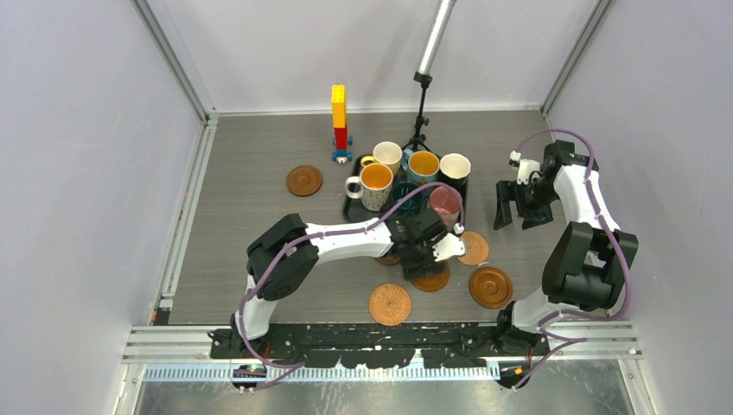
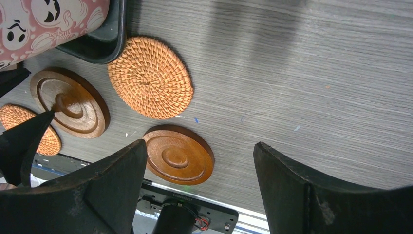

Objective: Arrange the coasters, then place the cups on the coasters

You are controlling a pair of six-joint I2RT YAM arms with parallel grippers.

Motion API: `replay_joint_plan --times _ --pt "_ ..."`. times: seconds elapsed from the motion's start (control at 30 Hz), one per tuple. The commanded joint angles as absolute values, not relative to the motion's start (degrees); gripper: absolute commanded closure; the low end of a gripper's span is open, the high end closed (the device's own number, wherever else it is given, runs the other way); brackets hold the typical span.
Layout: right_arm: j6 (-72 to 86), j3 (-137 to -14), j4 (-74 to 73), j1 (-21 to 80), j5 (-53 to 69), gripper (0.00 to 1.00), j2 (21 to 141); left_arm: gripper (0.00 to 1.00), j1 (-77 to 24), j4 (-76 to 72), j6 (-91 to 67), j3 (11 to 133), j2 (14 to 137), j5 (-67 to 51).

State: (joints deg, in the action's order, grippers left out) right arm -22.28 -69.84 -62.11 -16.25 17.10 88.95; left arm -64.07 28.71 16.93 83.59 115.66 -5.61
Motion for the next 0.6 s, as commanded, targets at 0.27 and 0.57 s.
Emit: replay_joint_plan --times 0.27,0.57 --pt "-20.0 -71.2 -60.6 -16.4 18.8 0.16 88.4 0.36 -63.1 31.5 18.4 75.9 112.3 -4.8" --pt "-19.8 -71.7 -60.6 -16.5 18.6 0.16 88.8 0.41 -60.2 33.6 20.5 71.1 107.9 -4.7"
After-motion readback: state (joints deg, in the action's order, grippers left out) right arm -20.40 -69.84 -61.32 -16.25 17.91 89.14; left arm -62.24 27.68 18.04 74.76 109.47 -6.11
